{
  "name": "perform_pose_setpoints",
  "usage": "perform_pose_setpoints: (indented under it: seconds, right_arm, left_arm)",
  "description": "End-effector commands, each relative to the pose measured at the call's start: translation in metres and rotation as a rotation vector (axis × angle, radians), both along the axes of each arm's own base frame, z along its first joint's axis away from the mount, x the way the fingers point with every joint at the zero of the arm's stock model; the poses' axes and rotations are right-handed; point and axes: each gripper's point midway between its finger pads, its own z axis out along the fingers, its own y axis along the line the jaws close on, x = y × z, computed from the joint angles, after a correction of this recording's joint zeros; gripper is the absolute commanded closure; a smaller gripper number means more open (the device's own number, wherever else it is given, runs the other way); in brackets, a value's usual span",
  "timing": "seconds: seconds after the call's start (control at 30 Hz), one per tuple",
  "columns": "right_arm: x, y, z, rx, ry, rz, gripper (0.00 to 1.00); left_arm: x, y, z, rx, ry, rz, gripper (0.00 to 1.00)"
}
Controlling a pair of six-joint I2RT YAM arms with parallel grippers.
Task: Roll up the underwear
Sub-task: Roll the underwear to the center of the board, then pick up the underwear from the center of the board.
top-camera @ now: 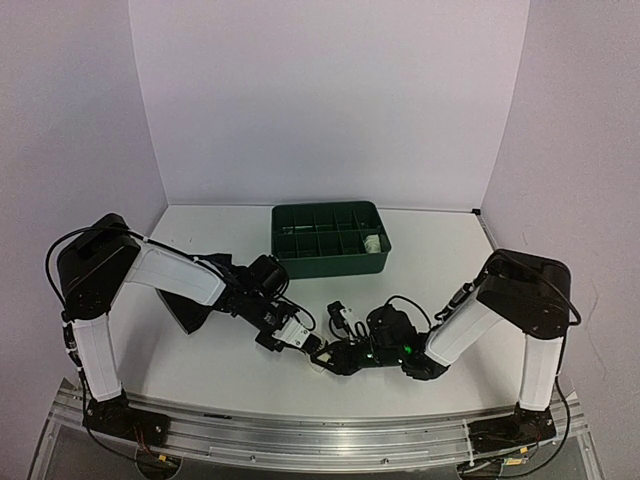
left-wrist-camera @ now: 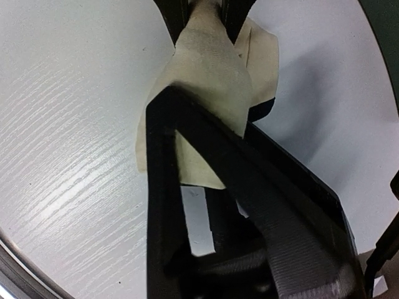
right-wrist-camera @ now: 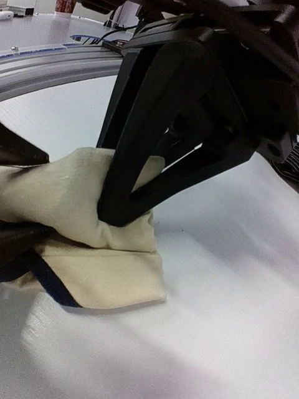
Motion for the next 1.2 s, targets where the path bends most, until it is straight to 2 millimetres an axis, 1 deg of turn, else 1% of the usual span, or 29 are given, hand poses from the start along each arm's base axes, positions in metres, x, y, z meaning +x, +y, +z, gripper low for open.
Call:
perform_pose_setpoints:
  seconds: [0.0,0.03,0.13,0.17,0.27,0.3,0.4,0.53,0.67,0.77,0.8,0.9,1.0,1.07,1.1,1.17]
  right_arm:
    - [-0.01,-0.022,-0.003,-0.12,-0.053,0.043,0.59]
    - [-0.008,-0.023,0.006,-0.13,-0.099,0.053,0.53]
    - [-0.003,-0.027,0.028,-0.176,-0.231,0.079,0.45]
    - [-0.001,-0.029,0.036,-0.19,-0.287,0.083,0.43]
    - [0.004,-0.038,0.054,-0.26,-0.443,0.074,0.41]
    - [0.004,-0.042,0.055,-0.29,-0.496,0.085,0.41]
    - [-0.004,-0.046,0.063,-0.375,-0.657,0.144,0.41]
    - [-0.023,-0.042,0.068,-0.449,-0.816,0.253,0.41]
    - [-0.04,-0.032,0.068,-0.527,-0.906,0.337,0.42]
    - [-0.053,-0.016,0.065,-0.567,-0.969,0.402,0.42]
    - [-0.052,-0.008,0.065,-0.574,-0.979,0.403,0.41]
    - [-0.042,0.013,0.065,-0.598,-0.995,0.38,0.39]
    - [-0.033,0.033,0.057,-0.628,-1.011,0.377,0.36]
    - [-0.031,0.039,0.05,-0.641,-1.009,0.383,0.34]
    - [-0.03,0.041,0.043,-0.65,-1.002,0.392,0.34]
    - [-0.027,0.042,0.036,-0.653,-0.982,0.395,0.34]
  left_arm:
    - [-0.008,0.013,-0.014,0.121,0.07,0.047,1.0]
    - [-0.01,0.017,-0.014,0.143,0.098,0.061,1.0]
    - [-0.018,0.023,-0.013,0.199,0.186,0.099,1.0]
    - [-0.02,0.025,-0.012,0.218,0.219,0.116,1.0]
    - [-0.03,0.031,-0.014,0.283,0.338,0.163,1.0]
    - [-0.031,0.031,-0.013,0.296,0.372,0.187,1.0]
    - [-0.038,0.037,-0.013,0.325,0.464,0.24,1.0]
    - [-0.039,0.039,-0.012,0.341,0.586,0.332,1.0]
    - [-0.031,0.038,-0.008,0.349,0.72,0.434,1.0]
    - [-0.031,0.038,-0.009,0.356,0.767,0.47,1.0]
    - [-0.032,0.038,-0.01,0.36,0.779,0.478,1.0]
    - [-0.036,0.04,-0.013,0.375,0.812,0.495,1.0]
    - [-0.038,0.041,-0.015,0.385,0.831,0.501,1.0]
    - [-0.038,0.04,-0.013,0.382,0.838,0.502,1.0]
    - [-0.038,0.04,-0.012,0.381,0.843,0.502,1.0]
    - [-0.039,0.04,-0.011,0.379,0.85,0.498,1.0]
